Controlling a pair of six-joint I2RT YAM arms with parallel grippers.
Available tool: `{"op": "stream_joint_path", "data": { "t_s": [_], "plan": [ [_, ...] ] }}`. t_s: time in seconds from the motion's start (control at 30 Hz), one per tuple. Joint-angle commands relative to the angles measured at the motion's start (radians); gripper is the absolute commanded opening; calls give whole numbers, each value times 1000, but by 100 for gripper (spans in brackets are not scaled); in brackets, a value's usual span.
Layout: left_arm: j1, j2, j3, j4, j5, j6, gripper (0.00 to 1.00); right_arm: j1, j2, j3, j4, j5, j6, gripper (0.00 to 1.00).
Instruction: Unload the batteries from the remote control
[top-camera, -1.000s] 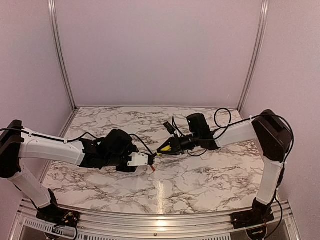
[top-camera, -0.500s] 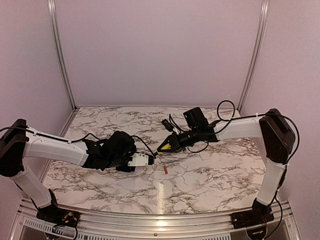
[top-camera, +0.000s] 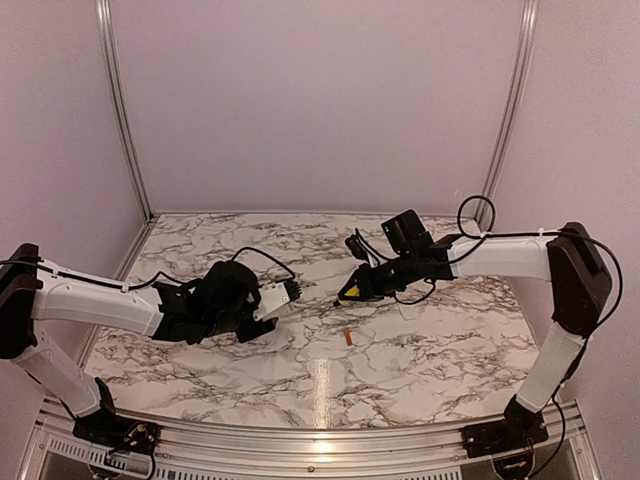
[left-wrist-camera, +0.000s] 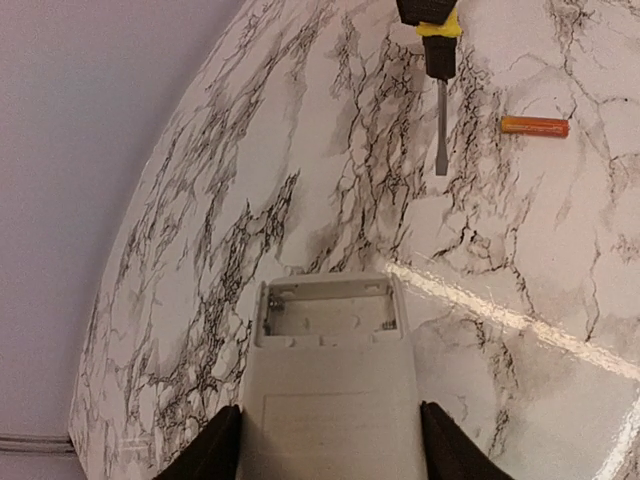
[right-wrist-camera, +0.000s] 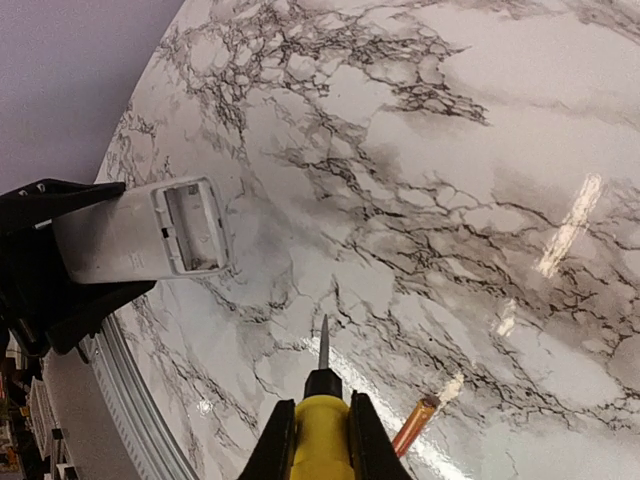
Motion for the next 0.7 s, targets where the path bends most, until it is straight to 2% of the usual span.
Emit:
{"op": "stream_joint_path", "data": {
  "t_s": [0.0,0.17,0.4,0.5,0.6,0.67],
  "plan": [
    [4,-43,-73,106,7,-186,1,-52,41,-36,17,-71,14,0],
    [5,-73,-163,206,38,-279,15,-83,117,-46,45,-172,18,0],
    [4,-87,-275,320,85,-369,35,-87,195,-39,50,-228,1,0],
    [4,-100,-311,366,77,-389,54,-87,222,-40,45,-231,-20,4],
    [4,-102,-322,368,80,-390,79,-87,239,-37,28,-216,-45,8],
    [4,-103,-327,366,80,-389,84,-86,251,-32,19,-210,-56,13]
  ]
}}
